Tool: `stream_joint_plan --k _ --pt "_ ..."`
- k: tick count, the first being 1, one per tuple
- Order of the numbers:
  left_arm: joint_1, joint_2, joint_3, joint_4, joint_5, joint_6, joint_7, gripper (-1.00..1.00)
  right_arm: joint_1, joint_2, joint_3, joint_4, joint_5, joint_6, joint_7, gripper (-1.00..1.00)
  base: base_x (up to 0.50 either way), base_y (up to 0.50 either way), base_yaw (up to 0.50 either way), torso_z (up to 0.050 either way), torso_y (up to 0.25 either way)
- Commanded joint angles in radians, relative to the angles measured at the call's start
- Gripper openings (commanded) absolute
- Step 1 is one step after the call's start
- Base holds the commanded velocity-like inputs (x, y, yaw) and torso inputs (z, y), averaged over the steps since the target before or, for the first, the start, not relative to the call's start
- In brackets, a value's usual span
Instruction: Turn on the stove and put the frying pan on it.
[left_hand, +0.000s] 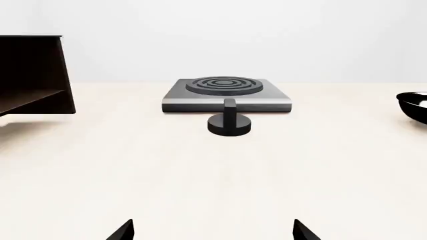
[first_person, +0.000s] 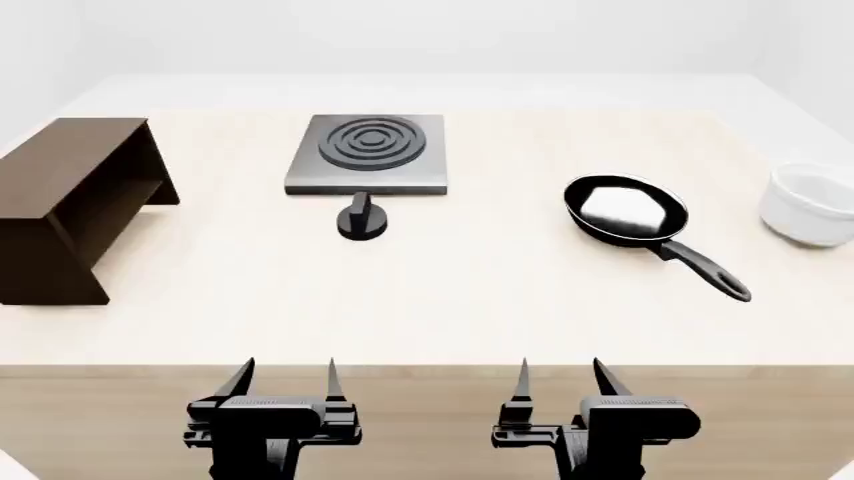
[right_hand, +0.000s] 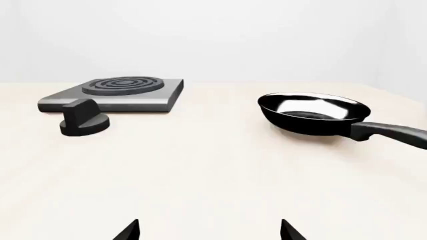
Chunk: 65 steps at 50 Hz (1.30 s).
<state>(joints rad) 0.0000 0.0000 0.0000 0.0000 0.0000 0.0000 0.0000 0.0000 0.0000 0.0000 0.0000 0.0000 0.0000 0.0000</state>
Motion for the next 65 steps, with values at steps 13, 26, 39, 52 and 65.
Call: stream_joint_plan --k 13,26,39,52,65 --pt "0.006 -0.049 0.061 0.01 -0.03 0.01 -0.072 1.0 0.0 0.061 -0.08 -0.004 0.014 0.027 0.061 1.0 0.0 0.0 0.0 0.0 0.0" --pt "0.001 -0.044 0.077 -0.009 0.006 -0.054 -0.076 1.0 -0.011 0.03 -0.046 -0.003 0.007 0.035 0.1 1.0 0.0 0.0 0.0 0.0 0.0" --pt "0.0 -0.075 0.097 0.058 0.001 -0.093 -0.107 1.0 -0.034 0.054 -0.064 -0.12 0.015 0.064 0.179 1.0 0.04 0.0 0.0 0.0 0.0" --pt "0.009 -0.099 0.114 0.147 -0.009 -0.128 -0.123 1.0 -0.046 0.079 -0.073 -0.229 0.017 0.09 0.219 1.0 0.48 0.0 0.0 0.0 0.0" --pt "0.01 -0.114 0.134 0.132 -0.01 -0.119 -0.143 1.0 -0.048 0.094 -0.089 -0.228 0.036 0.095 0.233 1.0 0.5 0.0 0.0 0.0 0.0"
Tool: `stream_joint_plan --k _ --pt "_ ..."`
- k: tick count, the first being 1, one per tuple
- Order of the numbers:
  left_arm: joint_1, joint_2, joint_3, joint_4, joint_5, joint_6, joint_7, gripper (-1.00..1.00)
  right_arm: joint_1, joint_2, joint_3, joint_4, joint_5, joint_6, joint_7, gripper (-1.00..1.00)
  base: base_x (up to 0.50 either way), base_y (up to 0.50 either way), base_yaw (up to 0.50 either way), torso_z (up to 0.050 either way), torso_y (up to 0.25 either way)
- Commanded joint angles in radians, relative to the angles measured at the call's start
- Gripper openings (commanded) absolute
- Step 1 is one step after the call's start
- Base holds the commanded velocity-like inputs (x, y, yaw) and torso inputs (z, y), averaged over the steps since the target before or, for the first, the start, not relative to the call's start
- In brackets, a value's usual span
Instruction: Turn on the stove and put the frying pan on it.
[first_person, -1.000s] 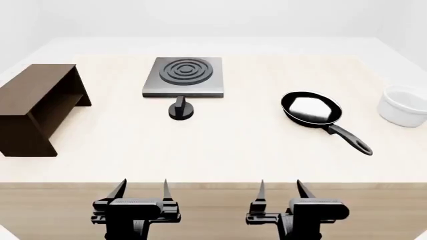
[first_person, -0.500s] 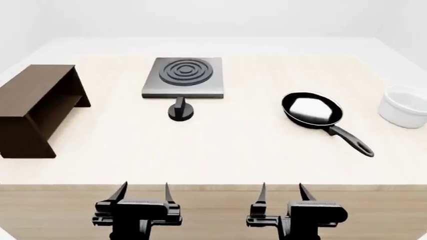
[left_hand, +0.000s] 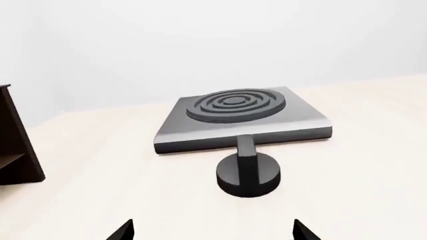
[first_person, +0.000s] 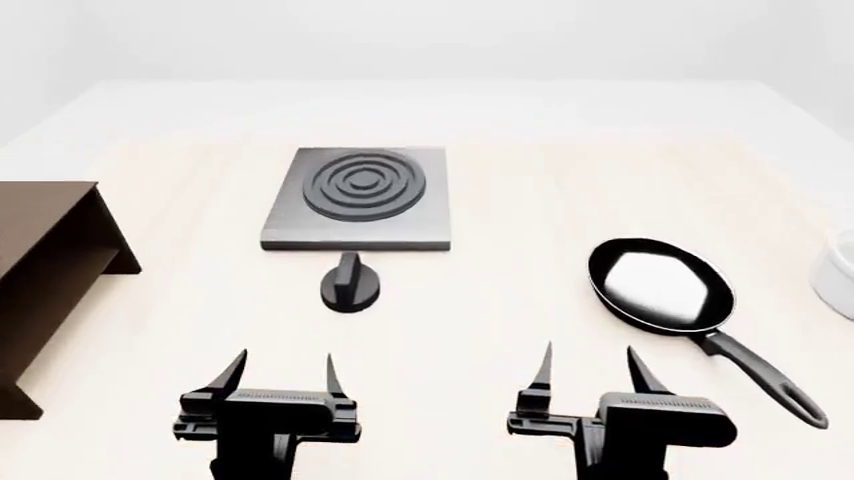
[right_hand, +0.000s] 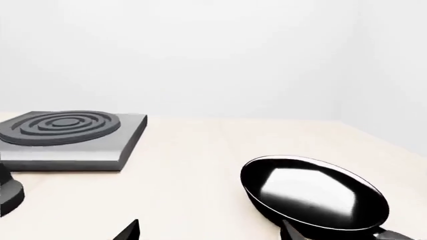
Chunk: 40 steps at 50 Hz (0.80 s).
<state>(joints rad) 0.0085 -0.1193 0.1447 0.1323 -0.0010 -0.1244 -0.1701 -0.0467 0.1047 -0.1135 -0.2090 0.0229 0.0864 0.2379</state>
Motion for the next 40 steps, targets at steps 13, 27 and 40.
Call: stream_joint_plan --k 13,27,40 --pt "-0.002 -0.004 -0.002 -0.005 -0.018 0.008 0.011 1.0 0.004 0.003 0.015 -0.017 0.034 0.016 0.015 1.0 0.5 0.0 0.0 0.0 0.0" --pt "-0.029 -0.015 0.0 -0.025 -0.031 -0.037 -0.007 1.0 0.019 0.014 0.003 -0.01 0.052 0.059 0.037 1.0 0.09 0.0 0.0 0.0 0.0" --pt "-0.174 -0.018 -0.035 -0.281 -0.024 -0.005 -0.062 1.0 0.022 0.028 -0.012 -0.015 0.063 0.069 0.045 1.0 0.0 0.0 0.0 0.0 0.0"
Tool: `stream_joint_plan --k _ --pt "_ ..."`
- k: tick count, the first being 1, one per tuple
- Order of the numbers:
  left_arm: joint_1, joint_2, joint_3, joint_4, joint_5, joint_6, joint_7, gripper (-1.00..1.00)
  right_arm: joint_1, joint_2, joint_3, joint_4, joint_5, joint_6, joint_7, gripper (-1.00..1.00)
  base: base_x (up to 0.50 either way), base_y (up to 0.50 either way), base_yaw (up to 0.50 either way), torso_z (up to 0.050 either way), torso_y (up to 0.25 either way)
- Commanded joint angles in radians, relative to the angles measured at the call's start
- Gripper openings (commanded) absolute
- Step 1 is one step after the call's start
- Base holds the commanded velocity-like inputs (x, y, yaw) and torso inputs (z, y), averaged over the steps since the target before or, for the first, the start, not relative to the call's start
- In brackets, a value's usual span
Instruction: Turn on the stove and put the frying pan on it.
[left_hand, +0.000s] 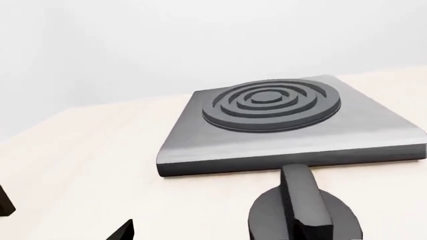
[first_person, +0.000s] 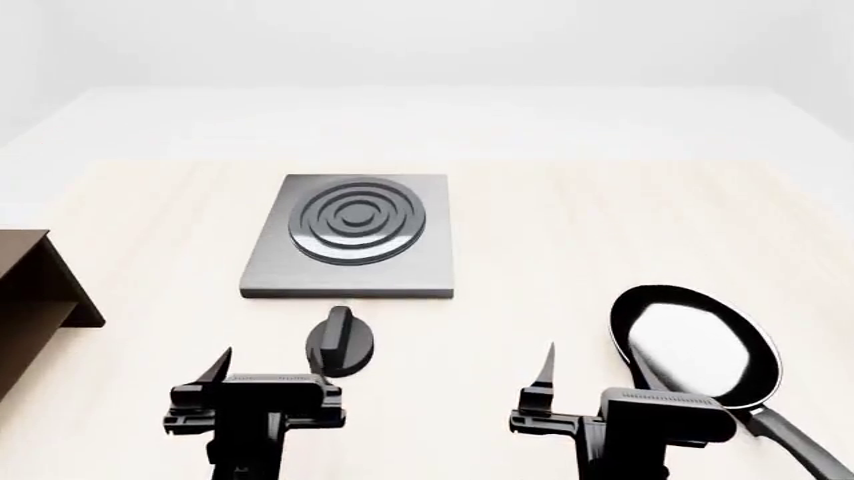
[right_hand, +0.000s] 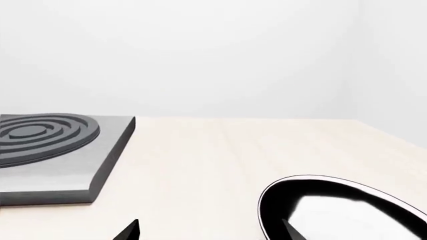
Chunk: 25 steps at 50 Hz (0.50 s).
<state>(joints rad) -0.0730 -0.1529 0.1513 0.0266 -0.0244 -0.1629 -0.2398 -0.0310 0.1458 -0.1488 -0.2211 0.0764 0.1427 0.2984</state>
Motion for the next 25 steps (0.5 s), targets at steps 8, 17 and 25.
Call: stream_joint_plan --k 8,17,25 --pt "-0.162 0.02 -0.025 -0.328 0.021 0.086 -0.013 1.0 0.007 -0.007 0.013 0.001 0.013 0.014 -0.011 1.0 0.0 0.0 0.0 0.0 0.0" --pt "-0.201 0.029 -0.001 -0.409 0.035 0.112 -0.025 1.0 0.003 -0.001 0.004 0.009 0.02 0.004 -0.008 1.0 0.0 0.0 0.0 0.0 0.0" --pt "-0.222 0.037 0.03 -0.424 0.043 0.11 -0.019 1.0 -0.004 0.006 -0.003 0.01 0.033 -0.001 -0.008 1.0 0.0 0.0 0.0 0.0 0.0"
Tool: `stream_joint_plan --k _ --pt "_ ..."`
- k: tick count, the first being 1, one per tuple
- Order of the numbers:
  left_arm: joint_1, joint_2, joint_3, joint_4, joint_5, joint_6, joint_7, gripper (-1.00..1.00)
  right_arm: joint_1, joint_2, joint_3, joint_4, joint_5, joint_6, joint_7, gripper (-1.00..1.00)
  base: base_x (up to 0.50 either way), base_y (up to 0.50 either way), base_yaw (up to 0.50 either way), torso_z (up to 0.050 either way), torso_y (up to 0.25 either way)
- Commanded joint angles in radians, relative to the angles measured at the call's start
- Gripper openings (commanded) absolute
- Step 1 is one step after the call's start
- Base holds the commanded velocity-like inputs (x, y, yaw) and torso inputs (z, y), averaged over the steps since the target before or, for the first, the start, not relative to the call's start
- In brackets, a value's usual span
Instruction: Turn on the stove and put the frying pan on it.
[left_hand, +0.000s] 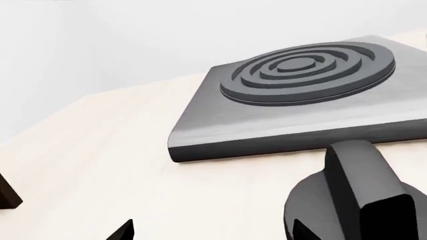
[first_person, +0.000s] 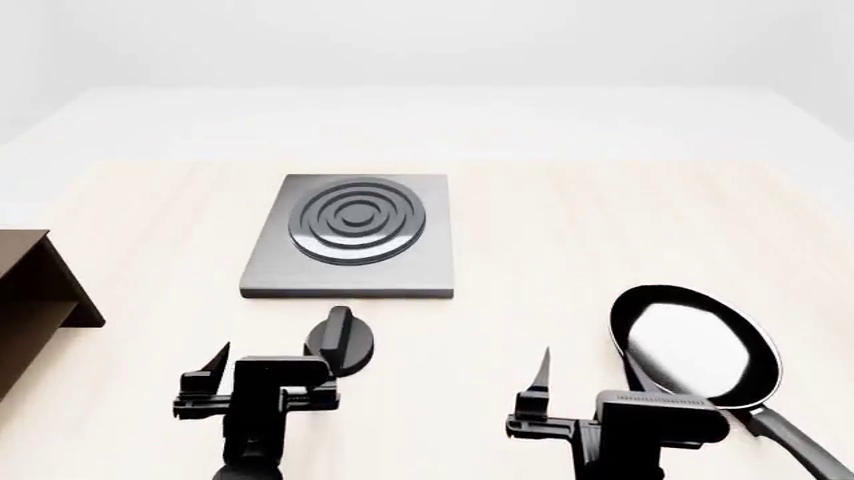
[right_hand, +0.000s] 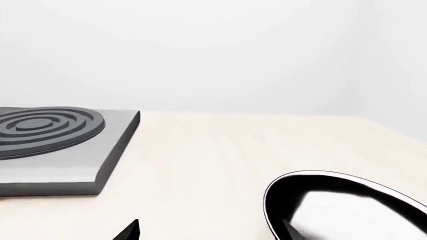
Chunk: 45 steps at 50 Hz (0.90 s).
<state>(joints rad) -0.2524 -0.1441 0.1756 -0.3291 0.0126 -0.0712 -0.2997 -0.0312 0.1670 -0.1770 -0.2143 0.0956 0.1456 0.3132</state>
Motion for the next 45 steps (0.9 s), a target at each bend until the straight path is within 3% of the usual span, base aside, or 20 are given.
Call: stream_joint_plan --k 1,8,16,21,28,40,45 --pt "-0.046 0.029 0.008 -0.071 0.005 0.017 0.042 1.0 -0.004 -0.015 0.025 0.006 0.015 -0.005 -0.024 1.0 0.0 0.0 0.0 0.0 0.0" --pt "-0.065 0.041 0.04 -0.105 0.016 0.029 0.044 1.0 -0.007 -0.01 0.015 0.012 0.022 -0.008 -0.027 1.0 0.0 0.0 0.0 0.0 0.0" --pt "-0.007 0.043 0.098 -0.013 0.025 0.005 0.074 1.0 -0.004 -0.006 0.008 0.024 0.025 -0.013 -0.023 1.0 0.0 0.0 0.0 0.0 0.0" --pt "0.042 0.036 0.125 0.08 0.023 -0.023 0.092 1.0 -0.003 -0.002 0.006 0.023 0.031 -0.009 -0.021 1.0 0.0 0.0 0.0 0.0 0.0" --pt "0.145 0.007 0.145 0.349 -0.009 -0.111 0.13 1.0 -0.002 0.003 0.005 0.02 0.038 0.002 -0.016 1.0 0.0 0.0 0.0 0.0 0.0" --pt "0.196 -0.036 0.064 0.678 -0.101 -0.285 0.127 1.0 0.005 0.018 0.003 -0.018 0.071 0.055 -0.022 1.0 0.0 0.0 0.0 0.0 0.0" --pt "0.208 -0.051 0.055 0.711 -0.1 -0.3 0.118 1.0 0.012 0.041 -0.012 -0.078 0.062 0.107 -0.02 1.0 0.0 0.0 0.0 0.0 0.0"
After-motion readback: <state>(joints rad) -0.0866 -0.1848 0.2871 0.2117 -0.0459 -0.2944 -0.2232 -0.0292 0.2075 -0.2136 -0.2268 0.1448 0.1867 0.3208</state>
